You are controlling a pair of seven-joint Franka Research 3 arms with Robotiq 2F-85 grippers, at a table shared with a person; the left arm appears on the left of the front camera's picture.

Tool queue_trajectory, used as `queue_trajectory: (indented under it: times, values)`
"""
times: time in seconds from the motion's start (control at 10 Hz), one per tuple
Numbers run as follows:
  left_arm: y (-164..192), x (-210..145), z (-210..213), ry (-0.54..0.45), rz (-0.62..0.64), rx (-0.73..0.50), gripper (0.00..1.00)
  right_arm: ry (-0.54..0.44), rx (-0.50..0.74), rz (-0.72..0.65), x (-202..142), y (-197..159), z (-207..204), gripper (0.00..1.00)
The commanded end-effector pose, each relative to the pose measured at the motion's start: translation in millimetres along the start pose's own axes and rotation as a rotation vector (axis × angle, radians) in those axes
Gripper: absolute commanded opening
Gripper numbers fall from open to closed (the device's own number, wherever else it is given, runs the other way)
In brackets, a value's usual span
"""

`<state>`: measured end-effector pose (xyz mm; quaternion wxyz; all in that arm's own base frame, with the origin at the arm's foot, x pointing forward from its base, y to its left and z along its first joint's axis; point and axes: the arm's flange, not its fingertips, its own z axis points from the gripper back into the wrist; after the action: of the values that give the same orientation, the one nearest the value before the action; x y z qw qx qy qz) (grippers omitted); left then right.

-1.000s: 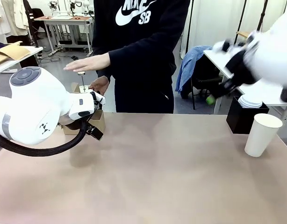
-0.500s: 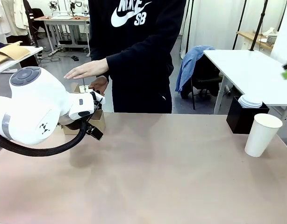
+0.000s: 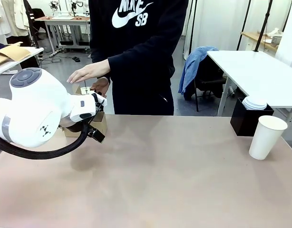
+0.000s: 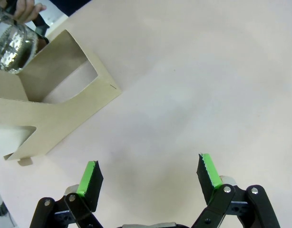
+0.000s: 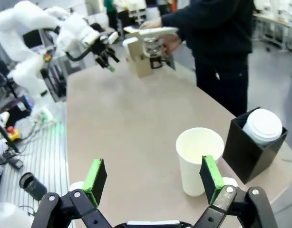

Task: Pour a drink into a cup and package it in a carrier.
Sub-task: Pick up the 600 ml Paper Cup and place it in the middle top area of the table.

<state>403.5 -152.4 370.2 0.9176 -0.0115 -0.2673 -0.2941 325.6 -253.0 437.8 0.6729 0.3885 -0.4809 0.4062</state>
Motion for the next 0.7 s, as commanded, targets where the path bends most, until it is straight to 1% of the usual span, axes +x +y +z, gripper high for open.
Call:
queue_trajectory:
  times: [0.0, 0.1, 0.4, 0.5, 0.6]
  values:
    - [1, 0, 0, 0.000, 0.001, -0.001, 1.00, -0.048, 0.076, 0.000, -39, -49, -19, 1.00]
    - [1, 0, 0, 0.000, 0.001, -0.001, 1.00, 0.000, 0.000, 0.000, 0, 0, 0, 1.00]
    - [1, 0, 0, 0.000, 0.001, -0.001, 1.00, 0.000, 0.000, 0.000, 0, 0, 0, 1.00]
    - [1, 0, 0, 0.000, 0.001, -0.001, 1.00, 0.001, 0.014, 0.000, -20, -12, -6, 1.00]
    - [1, 0, 0, 0.000, 0.001, -0.001, 1.00, -0.036, -0.029, 0.006, -40, -23, -34, 1.00]
